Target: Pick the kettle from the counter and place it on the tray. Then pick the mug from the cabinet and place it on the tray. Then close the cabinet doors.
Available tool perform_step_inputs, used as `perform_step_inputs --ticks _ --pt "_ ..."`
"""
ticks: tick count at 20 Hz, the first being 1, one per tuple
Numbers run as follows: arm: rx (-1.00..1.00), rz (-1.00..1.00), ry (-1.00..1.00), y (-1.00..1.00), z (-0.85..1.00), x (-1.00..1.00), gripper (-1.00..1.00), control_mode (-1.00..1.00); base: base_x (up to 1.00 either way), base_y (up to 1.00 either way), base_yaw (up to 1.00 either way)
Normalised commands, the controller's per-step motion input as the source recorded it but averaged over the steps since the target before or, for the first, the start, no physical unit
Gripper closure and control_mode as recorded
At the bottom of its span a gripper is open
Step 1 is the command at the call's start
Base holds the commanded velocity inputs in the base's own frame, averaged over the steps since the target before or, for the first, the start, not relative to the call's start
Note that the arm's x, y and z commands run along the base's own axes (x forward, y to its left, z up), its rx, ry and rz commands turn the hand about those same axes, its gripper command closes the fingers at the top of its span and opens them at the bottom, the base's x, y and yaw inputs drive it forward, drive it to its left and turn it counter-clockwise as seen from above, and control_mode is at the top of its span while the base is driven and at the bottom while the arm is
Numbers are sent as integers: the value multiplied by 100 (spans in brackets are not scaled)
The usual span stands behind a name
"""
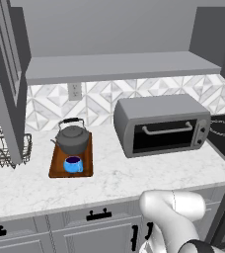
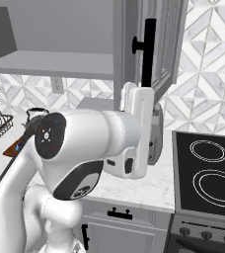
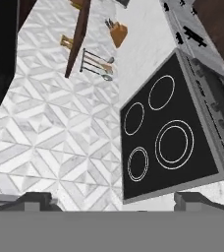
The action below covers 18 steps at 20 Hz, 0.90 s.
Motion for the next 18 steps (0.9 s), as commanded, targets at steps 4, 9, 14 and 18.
perform_step_inputs --ticks 4,9,14,18 --pt "-6 21 5 65 -8 37 -100 -100 0 0 0" --pt "-6 20 8 67 -4 44 -100 -100 0 0 0" --pt "-7 19 9 62 -3 53 -100 -100 0 0 0" --pt "-9 19 10 57 -4 54 -100 -100 0 0 0"
